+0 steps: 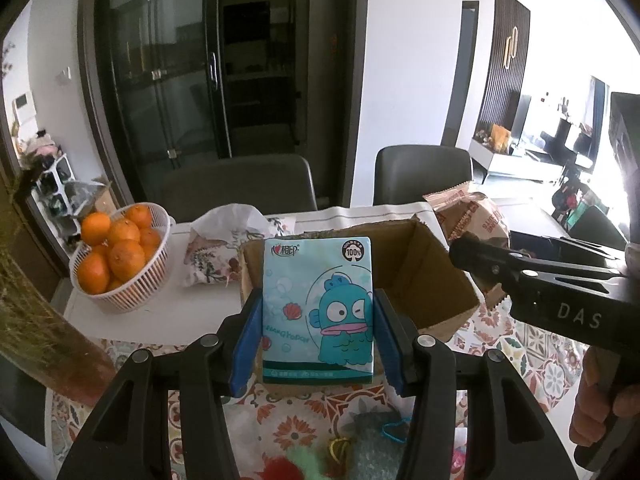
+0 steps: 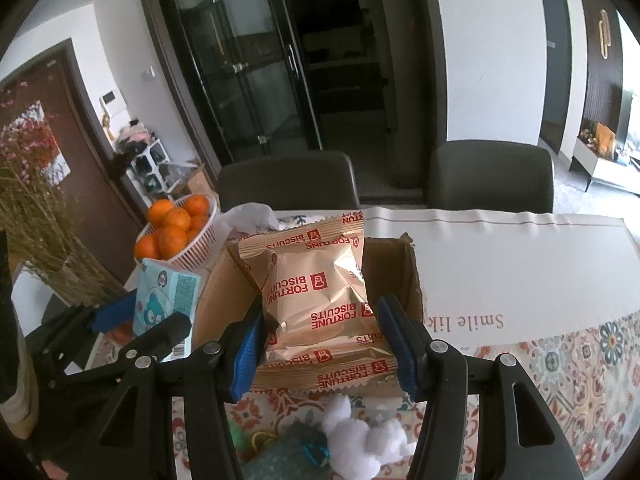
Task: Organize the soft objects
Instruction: 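Carry the tissue pack and biscuit packet over the cardboard box with both grippers, then open both grippers to drop the tissue pack and biscuit packet into the box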
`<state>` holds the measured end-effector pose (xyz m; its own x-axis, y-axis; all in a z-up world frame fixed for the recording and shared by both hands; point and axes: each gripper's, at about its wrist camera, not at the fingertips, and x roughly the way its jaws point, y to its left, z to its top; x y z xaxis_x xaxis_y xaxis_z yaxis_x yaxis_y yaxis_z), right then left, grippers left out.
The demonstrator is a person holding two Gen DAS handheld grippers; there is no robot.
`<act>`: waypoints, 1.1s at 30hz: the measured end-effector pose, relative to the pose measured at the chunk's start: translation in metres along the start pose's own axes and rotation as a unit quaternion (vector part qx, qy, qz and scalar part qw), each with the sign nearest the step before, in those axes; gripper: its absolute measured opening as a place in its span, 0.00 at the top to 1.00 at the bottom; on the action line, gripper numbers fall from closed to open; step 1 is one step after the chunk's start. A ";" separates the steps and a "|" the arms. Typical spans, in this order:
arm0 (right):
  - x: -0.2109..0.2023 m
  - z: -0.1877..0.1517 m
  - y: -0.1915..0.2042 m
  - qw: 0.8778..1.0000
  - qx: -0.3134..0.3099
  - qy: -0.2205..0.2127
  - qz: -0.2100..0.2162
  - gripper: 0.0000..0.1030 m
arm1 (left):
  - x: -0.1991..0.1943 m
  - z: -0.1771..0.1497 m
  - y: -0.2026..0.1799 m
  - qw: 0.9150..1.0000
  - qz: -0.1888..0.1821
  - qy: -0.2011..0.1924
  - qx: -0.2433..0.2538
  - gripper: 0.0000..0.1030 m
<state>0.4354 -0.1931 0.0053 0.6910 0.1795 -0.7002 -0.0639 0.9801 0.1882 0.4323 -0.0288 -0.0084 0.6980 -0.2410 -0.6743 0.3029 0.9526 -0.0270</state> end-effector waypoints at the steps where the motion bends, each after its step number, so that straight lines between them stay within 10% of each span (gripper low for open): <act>1: 0.004 0.001 -0.001 1.000 -0.001 0.004 -0.003 0.45 | 0.006 0.002 0.001 1.000 0.000 0.006 0.000 0.50; 33: 0.102 0.008 -0.024 0.992 -0.001 0.129 -0.010 0.37 | 0.099 0.011 0.009 0.992 0.016 0.118 0.041 0.39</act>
<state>0.5132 -0.1993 -0.0652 0.4854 0.1747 -0.8567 -0.0534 0.9839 0.1704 0.5118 -0.0463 -0.0671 0.5396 -0.1511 -0.8283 0.3409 0.9387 0.0509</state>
